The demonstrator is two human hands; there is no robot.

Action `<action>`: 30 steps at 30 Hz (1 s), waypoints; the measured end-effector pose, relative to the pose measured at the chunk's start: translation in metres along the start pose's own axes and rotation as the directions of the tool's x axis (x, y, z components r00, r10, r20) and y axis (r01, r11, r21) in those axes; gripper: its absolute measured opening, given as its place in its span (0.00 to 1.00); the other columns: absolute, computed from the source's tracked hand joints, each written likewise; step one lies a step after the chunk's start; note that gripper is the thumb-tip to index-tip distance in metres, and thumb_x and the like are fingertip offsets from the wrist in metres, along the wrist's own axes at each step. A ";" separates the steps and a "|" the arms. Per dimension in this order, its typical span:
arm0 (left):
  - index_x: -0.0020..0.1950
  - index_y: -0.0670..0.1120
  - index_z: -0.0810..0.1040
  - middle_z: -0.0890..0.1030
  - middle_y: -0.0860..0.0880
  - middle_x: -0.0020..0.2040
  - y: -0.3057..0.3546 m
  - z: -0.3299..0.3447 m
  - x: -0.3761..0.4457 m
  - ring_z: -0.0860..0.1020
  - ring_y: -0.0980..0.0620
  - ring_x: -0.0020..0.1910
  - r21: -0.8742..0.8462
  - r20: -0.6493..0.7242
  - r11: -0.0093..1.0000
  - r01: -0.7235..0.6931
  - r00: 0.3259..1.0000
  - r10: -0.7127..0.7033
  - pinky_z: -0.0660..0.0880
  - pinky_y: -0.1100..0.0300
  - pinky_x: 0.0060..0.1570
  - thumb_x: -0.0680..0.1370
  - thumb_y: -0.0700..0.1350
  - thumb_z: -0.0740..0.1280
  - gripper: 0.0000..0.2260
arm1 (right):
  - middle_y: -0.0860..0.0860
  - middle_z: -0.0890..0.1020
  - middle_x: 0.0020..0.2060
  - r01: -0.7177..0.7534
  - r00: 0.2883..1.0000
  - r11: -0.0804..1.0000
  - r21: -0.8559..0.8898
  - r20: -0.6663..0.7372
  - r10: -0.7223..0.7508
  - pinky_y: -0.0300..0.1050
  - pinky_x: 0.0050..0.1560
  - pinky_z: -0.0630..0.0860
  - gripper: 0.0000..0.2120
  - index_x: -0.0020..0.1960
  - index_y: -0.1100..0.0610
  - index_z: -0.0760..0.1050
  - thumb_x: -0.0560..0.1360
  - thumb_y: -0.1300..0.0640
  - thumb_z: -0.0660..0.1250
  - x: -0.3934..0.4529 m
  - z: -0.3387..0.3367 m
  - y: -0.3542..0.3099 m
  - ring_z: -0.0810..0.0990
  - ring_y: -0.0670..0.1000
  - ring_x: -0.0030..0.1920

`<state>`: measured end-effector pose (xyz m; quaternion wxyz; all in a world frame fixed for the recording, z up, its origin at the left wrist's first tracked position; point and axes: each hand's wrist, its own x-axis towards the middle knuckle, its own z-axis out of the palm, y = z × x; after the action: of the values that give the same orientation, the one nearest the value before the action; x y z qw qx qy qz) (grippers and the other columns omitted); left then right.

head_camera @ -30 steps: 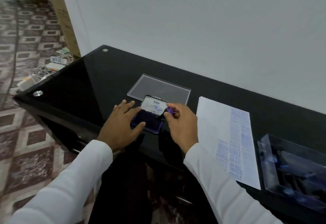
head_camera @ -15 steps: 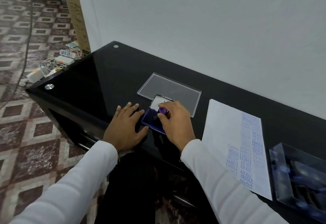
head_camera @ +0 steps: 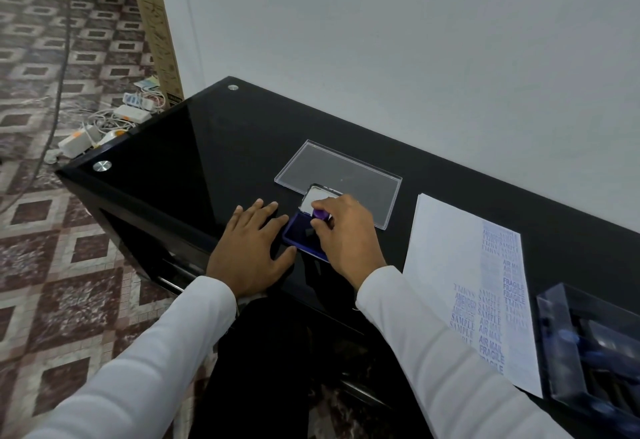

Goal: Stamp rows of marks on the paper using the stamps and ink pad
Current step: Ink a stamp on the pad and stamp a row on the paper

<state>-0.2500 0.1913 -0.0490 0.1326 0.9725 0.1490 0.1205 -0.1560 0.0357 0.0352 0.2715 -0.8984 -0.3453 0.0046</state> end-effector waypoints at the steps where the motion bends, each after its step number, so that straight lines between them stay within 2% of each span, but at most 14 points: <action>1: 0.76 0.54 0.68 0.63 0.49 0.79 0.000 0.000 0.000 0.55 0.48 0.80 -0.001 -0.003 1.000 -0.001 1.000 0.001 0.47 0.45 0.79 0.75 0.69 0.52 0.34 | 0.53 0.79 0.58 0.002 1.000 1.000 -0.005 -0.001 -0.002 0.42 0.59 0.74 0.14 0.64 0.54 0.79 0.79 0.56 0.68 0.000 -0.001 -0.001 0.78 0.51 0.55; 7: 0.77 0.55 0.67 0.62 0.50 0.80 -0.002 0.001 0.002 0.55 0.48 0.80 0.008 0.005 1.000 -0.001 1.000 0.001 0.45 0.47 0.78 0.76 0.68 0.55 0.32 | 0.55 0.80 0.57 0.027 0.999 0.999 -0.026 0.018 -0.027 0.43 0.58 0.75 0.12 0.61 0.56 0.80 0.79 0.57 0.67 0.000 -0.006 -0.003 0.79 0.53 0.54; 11: 0.77 0.56 0.66 0.62 0.51 0.80 -0.002 0.002 0.002 0.54 0.49 0.80 0.013 0.009 1.000 0.009 1.000 -0.009 0.46 0.46 0.79 0.76 0.68 0.55 0.32 | 0.51 0.80 0.55 -0.010 1.000 0.999 0.032 0.007 0.010 0.48 0.58 0.78 0.13 0.61 0.53 0.81 0.76 0.57 0.70 -0.001 -0.007 -0.001 0.79 0.51 0.52; 14: 0.77 0.56 0.67 0.62 0.51 0.80 -0.001 0.002 0.002 0.55 0.49 0.80 0.013 0.005 1.000 0.014 1.000 -0.014 0.47 0.46 0.79 0.76 0.68 0.54 0.32 | 0.50 0.80 0.53 -0.017 1.000 0.999 0.046 0.010 0.017 0.47 0.57 0.79 0.13 0.58 0.52 0.81 0.74 0.57 0.72 -0.003 -0.010 0.000 0.78 0.49 0.52; 20: 0.77 0.56 0.66 0.61 0.51 0.80 -0.001 0.001 0.003 0.54 0.49 0.81 -0.005 0.021 1.000 0.019 1.000 -0.019 0.45 0.47 0.79 0.76 0.68 0.55 0.32 | 0.52 0.81 0.56 0.007 1.000 1.000 0.021 0.014 -0.007 0.47 0.60 0.76 0.14 0.62 0.54 0.81 0.77 0.57 0.70 -0.004 -0.012 -0.002 0.78 0.51 0.54; 23: 0.77 0.56 0.66 0.61 0.51 0.80 -0.003 0.002 0.003 0.53 0.49 0.81 0.003 0.015 1.000 0.014 1.000 -0.014 0.44 0.48 0.78 0.77 0.68 0.56 0.31 | 0.55 0.81 0.55 0.040 0.998 0.998 -0.039 0.050 -0.038 0.45 0.57 0.76 0.11 0.60 0.58 0.81 0.79 0.57 0.67 -0.003 -0.016 -0.005 0.79 0.53 0.53; 27: 0.77 0.56 0.66 0.62 0.51 0.80 -0.002 0.001 0.003 0.54 0.49 0.81 -0.007 0.012 1.000 0.010 1.000 -0.010 0.44 0.48 0.78 0.76 0.68 0.55 0.32 | 0.56 0.80 0.58 0.049 0.995 0.993 -0.106 0.092 -0.040 0.45 0.61 0.73 0.13 0.64 0.57 0.79 0.81 0.56 0.64 0.001 -0.018 -0.007 0.78 0.54 0.59; 30: 0.77 0.56 0.66 0.61 0.51 0.80 -0.002 0.001 0.003 0.53 0.49 0.81 0.000 0.019 1.000 0.013 1.000 -0.013 0.44 0.48 0.78 0.76 0.69 0.54 0.32 | 0.56 0.79 0.61 0.028 0.993 0.995 -0.092 0.121 -0.017 0.45 0.63 0.72 0.15 0.66 0.57 0.77 0.81 0.56 0.64 0.001 -0.018 -0.008 0.78 0.54 0.61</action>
<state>-0.2475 0.1938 -0.0500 0.1348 0.9726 0.1540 0.1104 -0.1562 0.0322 0.0549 0.2076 -0.9043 -0.3709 0.0393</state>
